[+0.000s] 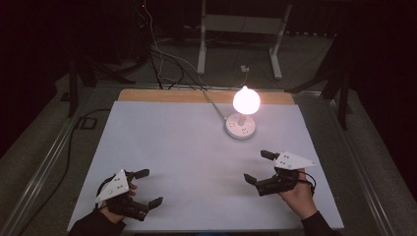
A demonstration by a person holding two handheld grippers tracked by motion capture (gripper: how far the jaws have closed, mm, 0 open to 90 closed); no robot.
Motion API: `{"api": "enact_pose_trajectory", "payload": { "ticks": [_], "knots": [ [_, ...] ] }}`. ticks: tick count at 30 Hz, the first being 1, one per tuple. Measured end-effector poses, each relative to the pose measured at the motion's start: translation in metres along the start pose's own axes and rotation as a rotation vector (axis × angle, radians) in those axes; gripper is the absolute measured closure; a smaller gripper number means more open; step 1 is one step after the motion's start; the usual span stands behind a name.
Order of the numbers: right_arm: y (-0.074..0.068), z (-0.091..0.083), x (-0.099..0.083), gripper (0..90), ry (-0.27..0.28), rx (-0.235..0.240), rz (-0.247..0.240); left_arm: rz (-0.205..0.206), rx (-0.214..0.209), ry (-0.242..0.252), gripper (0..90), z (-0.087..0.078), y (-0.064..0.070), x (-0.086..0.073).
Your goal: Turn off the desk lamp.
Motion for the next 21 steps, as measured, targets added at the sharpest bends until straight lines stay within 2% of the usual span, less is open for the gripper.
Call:
{"api": "enact_pose_trajectory", "payload": {
  "ticks": [5,9,13,15,21],
  "knots": [
    [0.009,0.006,0.003,0.0,-0.006,0.001,0.029,-0.001,-0.001,0.002,0.4,0.000,0.000,0.000],
    [0.018,0.010,0.006,0.0,-0.004,-0.017,0.034,-0.005,-0.001,0.006,0.4,0.000,0.000,0.001],
    [0.029,0.015,0.010,0.0,0.004,-0.049,0.031,-0.005,0.000,0.006,0.4,-0.001,0.000,0.001],
    [0.036,0.018,0.012,0.0,0.015,-0.077,0.049,-0.009,0.000,0.009,0.4,-0.001,-0.001,0.001],
    [0.057,0.026,0.015,0.0,0.039,-0.114,0.082,-0.007,-0.001,0.007,0.4,-0.001,0.000,0.001]
  ]
}}
Point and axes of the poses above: each handheld gripper's, and its own axes: z roughly forward along the jaws, x roughly out of its top, y roughly to its right, the point moved 10 cm from there along z, roughly forward along the jaws, and after that the axes turned 1 degree about x, right-handed, at the moved point
